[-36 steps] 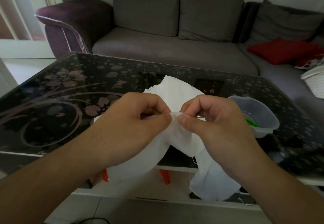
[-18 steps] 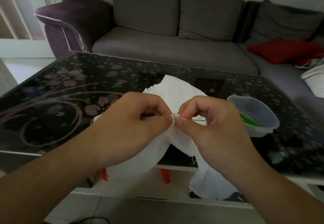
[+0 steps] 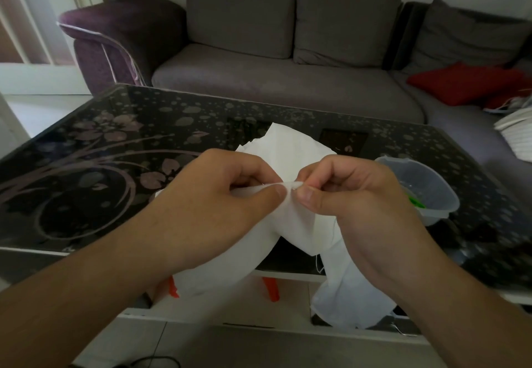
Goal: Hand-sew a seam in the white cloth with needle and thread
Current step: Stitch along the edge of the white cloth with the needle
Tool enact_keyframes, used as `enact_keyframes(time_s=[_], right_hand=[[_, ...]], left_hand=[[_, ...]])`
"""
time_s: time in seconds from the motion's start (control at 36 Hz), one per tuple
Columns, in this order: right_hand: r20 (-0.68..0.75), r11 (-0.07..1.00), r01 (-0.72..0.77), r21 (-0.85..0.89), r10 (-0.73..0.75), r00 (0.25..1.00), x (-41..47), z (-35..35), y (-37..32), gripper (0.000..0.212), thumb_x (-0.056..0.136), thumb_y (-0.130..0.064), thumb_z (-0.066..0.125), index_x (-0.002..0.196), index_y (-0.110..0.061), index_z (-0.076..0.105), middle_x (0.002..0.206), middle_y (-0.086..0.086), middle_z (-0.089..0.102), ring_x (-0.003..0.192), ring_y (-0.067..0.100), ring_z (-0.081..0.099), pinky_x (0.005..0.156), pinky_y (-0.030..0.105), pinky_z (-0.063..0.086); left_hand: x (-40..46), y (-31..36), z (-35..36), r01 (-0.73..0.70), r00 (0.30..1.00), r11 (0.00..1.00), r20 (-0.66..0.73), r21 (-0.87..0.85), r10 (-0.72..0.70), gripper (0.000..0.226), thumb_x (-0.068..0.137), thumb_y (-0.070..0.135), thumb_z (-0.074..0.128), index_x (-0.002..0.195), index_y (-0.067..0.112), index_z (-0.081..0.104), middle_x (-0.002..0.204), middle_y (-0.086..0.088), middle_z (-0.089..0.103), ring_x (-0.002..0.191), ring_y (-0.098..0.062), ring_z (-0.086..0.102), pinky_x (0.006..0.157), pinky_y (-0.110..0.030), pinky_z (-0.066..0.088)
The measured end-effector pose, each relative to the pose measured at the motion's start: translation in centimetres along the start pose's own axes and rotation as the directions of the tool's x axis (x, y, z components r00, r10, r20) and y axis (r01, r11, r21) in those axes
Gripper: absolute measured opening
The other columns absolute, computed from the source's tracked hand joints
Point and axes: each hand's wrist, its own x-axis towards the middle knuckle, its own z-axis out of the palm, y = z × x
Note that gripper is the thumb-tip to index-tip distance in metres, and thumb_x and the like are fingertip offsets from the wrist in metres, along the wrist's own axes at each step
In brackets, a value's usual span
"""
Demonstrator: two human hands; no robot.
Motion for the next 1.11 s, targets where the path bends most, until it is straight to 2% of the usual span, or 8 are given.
enact_keyframes(time_s=[0.11, 0.22, 0.33, 0.47, 0.64, 0.92, 1.11], right_hand=[[0.017, 0.999, -0.004, 0.032, 0.004, 1.0, 0.16, -0.19, 0.09, 0.007, 0.081, 0.008, 0.072, 0.077, 0.003, 0.07, 0.081, 0.003, 0.071, 0.077, 0.009, 0.066, 0.072, 0.015, 0.052], [0.035, 0.999, -0.009, 0.049, 0.007, 0.999, 0.17, -0.22, 0.06, 0.006, 0.081, 0.009, 0.071, 0.077, 0.004, 0.069, 0.081, 0.004, 0.071, 0.078, 0.01, 0.066, 0.072, 0.016, 0.053], [0.051, 0.998, -0.023, 0.058, 0.02, 0.999, 0.19, -0.24, -0.03, 0.006, 0.08, 0.009, 0.071, 0.077, 0.004, 0.069, 0.082, 0.005, 0.071, 0.078, 0.011, 0.066, 0.073, 0.017, 0.053], [0.062, 0.998, -0.028, 0.047, 0.025, 0.998, 0.19, -0.3, -0.12, 0.01, 0.081, 0.009, 0.07, 0.076, 0.001, 0.07, 0.083, 0.004, 0.071, 0.08, 0.012, 0.067, 0.076, 0.019, 0.054], [0.082, 0.999, -0.023, 0.035, 0.02, 0.996, 0.21, -0.33, -0.17, 0.016, 0.081, 0.009, 0.07, 0.074, -0.005, 0.071, 0.084, 0.004, 0.072, 0.083, 0.013, 0.068, 0.078, 0.021, 0.054], [0.104, 0.998, -0.022, 0.055, 0.016, 0.994, 0.24, -0.47, -0.12, 0.016, 0.081, 0.009, 0.069, 0.074, -0.005, 0.072, 0.086, 0.005, 0.072, 0.084, 0.015, 0.067, 0.078, 0.025, 0.054], [0.117, 0.996, -0.034, 0.084, 0.024, 0.993, 0.24, -0.54, -0.03, 0.016, 0.08, 0.009, 0.069, 0.075, -0.005, 0.071, 0.087, 0.005, 0.072, 0.085, 0.015, 0.067, 0.078, 0.025, 0.053]], left_hand=[[0.04, -0.04, -0.12, -0.014, 1.0, 0.999, 0.017, -0.031, 0.015, 0.014, 0.098, 0.034, 0.064, 0.092, 0.035, 0.077, 0.088, 0.02, 0.075, 0.086, 0.001, 0.07, 0.077, -0.018, 0.047], [0.09, -0.2, -0.17, -0.017, 0.999, 0.999, 0.04, -0.047, 0.019, 0.015, 0.099, 0.031, 0.063, 0.091, 0.033, 0.076, 0.088, 0.018, 0.075, 0.085, 0.0, 0.07, 0.071, -0.01, 0.045], [-0.03, -0.24, -0.2, -0.008, 0.998, 0.997, 0.058, -0.076, 0.012, 0.016, 0.099, 0.029, 0.063, 0.091, 0.031, 0.076, 0.086, 0.017, 0.074, 0.083, -0.001, 0.069, 0.068, -0.008, 0.046], [0.06, -0.15, -0.2, -0.002, 0.997, 0.997, 0.071, -0.082, 0.008, 0.015, 0.099, 0.029, 0.062, 0.094, 0.032, 0.076, 0.089, 0.018, 0.074, 0.085, -0.002, 0.069, 0.075, -0.017, 0.044], [-0.04, -0.13, -0.28, -0.024, 0.997, 0.995, 0.076, -0.094, 0.031, 0.016, 0.099, 0.028, 0.062, 0.094, 0.031, 0.077, 0.088, 0.015, 0.074, 0.085, -0.004, 0.068, 0.076, -0.02, 0.044], [0.06, -0.14, -0.29, -0.034, 0.995, 0.996, 0.086, -0.086, 0.041, 0.016, 0.099, 0.028, 0.062, 0.094, 0.034, 0.076, 0.087, 0.017, 0.072, 0.085, -0.001, 0.067, 0.071, -0.01, 0.044], [-0.02, -0.21, -0.28, -0.05, 0.994, 0.993, 0.089, -0.107, 0.059, 0.016, 0.1, 0.025, 0.063, 0.095, 0.033, 0.077, 0.089, 0.013, 0.073, 0.085, -0.004, 0.067, 0.077, -0.021, 0.044]])
